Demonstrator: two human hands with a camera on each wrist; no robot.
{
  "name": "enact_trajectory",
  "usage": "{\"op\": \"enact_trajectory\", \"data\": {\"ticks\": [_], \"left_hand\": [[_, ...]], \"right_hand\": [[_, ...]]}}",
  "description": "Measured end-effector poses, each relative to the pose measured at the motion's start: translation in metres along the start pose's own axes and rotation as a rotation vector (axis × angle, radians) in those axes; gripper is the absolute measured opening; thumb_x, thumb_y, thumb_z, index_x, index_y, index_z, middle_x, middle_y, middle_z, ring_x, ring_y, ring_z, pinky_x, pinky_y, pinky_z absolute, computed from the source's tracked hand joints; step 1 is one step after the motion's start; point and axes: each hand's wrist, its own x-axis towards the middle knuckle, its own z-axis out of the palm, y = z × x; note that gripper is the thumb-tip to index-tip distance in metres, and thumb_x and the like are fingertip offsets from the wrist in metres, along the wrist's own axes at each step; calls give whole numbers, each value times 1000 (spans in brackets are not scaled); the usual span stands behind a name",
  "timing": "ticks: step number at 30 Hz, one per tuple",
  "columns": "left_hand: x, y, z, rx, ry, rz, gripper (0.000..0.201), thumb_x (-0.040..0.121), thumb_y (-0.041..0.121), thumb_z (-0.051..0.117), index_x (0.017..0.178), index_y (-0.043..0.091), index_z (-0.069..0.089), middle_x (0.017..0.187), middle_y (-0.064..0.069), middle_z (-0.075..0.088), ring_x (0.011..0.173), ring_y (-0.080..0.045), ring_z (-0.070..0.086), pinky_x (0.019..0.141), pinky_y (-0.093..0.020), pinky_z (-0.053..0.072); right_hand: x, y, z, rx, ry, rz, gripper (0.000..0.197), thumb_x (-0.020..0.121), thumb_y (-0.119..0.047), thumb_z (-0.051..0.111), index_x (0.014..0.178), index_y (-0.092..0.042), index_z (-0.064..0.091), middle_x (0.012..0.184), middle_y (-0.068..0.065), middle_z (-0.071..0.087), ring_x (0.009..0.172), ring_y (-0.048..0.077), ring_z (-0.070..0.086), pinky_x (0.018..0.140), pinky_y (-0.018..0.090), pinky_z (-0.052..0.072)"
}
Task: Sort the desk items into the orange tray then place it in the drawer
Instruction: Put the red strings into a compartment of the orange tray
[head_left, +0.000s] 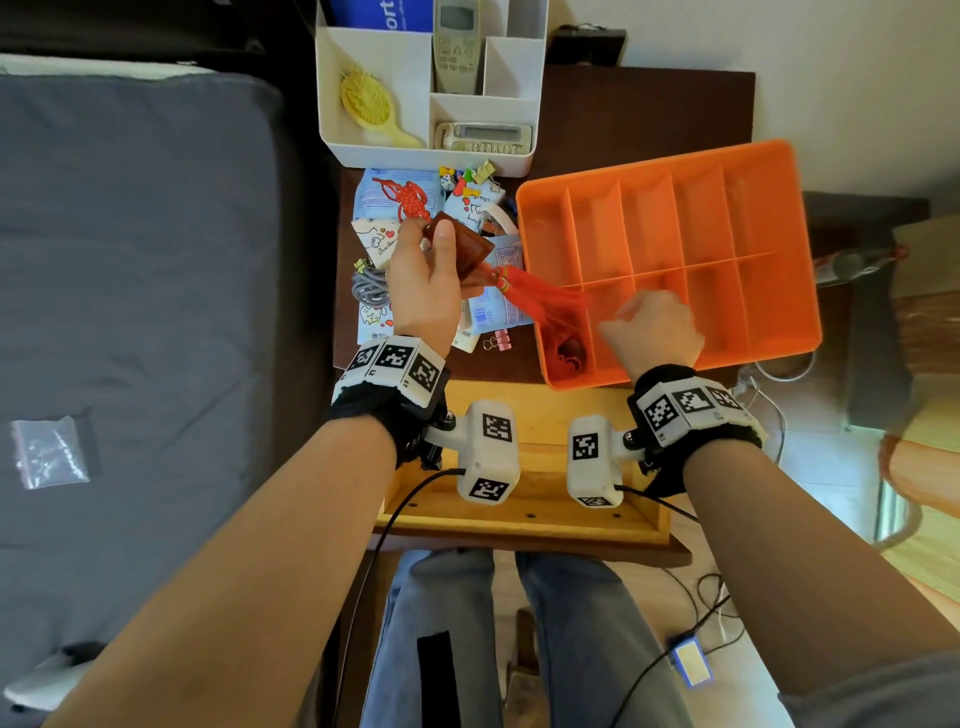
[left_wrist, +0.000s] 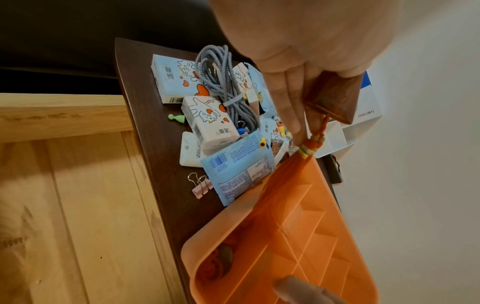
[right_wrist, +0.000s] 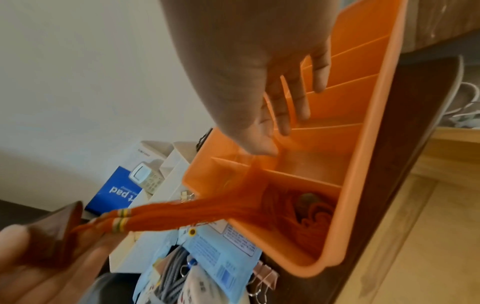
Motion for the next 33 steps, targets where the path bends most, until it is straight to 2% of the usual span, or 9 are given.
{"op": "enact_trajectory", "data": {"ticks": [4, 7, 10, 14, 19, 23, 28, 30, 33], "left_hand": [[-1, 2, 8, -21, -40, -9, 41, 92, 41, 38, 107, 4, 43, 97, -29, 64, 78, -34, 69, 60, -37, 60], [-1, 4, 12, 4, -67, -7, 39, 89, 47, 41, 104, 12, 50, 97, -25, 66, 81, -37, 68, 70, -48, 58], [-1, 7, 15, 88, -105, 9, 30, 85, 51, 45, 93, 24, 53, 93, -17, 65, 80, -35, 67, 74, -56, 54], [2, 3, 17, 98, -113, 54, 19, 93, 30, 42, 93, 12, 49, 74, -8, 65, 62, -26, 67, 61, -49, 57], [9, -7, 18, 80, -50, 0, 11, 99, 17, 40, 103, 8, 46, 79, -1, 58, 55, -6, 63, 57, -32, 58], [14, -15, 20, 58, 1, -17, 28, 98, 21, 43, 113, -1, 45, 96, -20, 61, 71, -27, 65, 49, -22, 54], [17, -16, 23, 52, 18, -76, 29, 95, 10, 47, 120, -4, 41, 103, -24, 62, 77, -31, 64, 52, -20, 52], [18, -18, 24, 123, 8, -55, 31, 90, 10, 52, 118, -3, 46, 104, -24, 64, 81, -32, 65, 63, -34, 57], [17, -21, 24, 289, -37, -50, 27, 85, 13, 63, 106, -2, 59, 97, -20, 68, 82, -21, 67, 79, -41, 55]], "right_hand": [[-4, -6, -3, 102, -98, -233, 53, 72, -22, 71, 122, -23, 55, 135, 8, 43, 130, 31, 29, 104, 46, 28], [-8, -22, -2, 103, -242, -517, 70, 70, -27, 76, 133, -29, 46, 146, -7, 36, 138, 25, 15, 108, 45, 17], [-7, -38, 2, 67, -319, -621, 48, 74, -30, 75, 118, -24, 58, 132, -6, 52, 137, 19, 26, 109, 46, 14], [-5, -44, 3, 257, -396, -643, 11, 82, -17, 68, 86, -8, 65, 87, 7, 69, 90, 26, 63, 90, 45, 47], [-9, -40, -4, 436, -566, -515, 20, 92, -8, 55, 72, -10, 54, 58, 0, 53, 49, 4, 53, 57, 13, 45], [-8, -34, -4, 432, -640, -432, 24, 94, -15, 53, 72, -9, 49, 54, -1, 40, 36, -1, 44, 49, 17, 47], [-2, -31, -4, 281, -521, -511, 35, 93, -23, 54, 62, -16, 42, 55, -3, 38, 50, 11, 37, 53, 29, 30], [-3, -33, -7, 167, -454, -600, 34, 95, -26, 51, 62, -18, 42, 57, -3, 43, 54, 14, 43, 56, 30, 33], [-7, -38, -18, 38, -333, -730, 23, 97, -28, 44, 95, -15, 62, 89, 6, 66, 86, 25, 60, 73, 36, 44]]}}
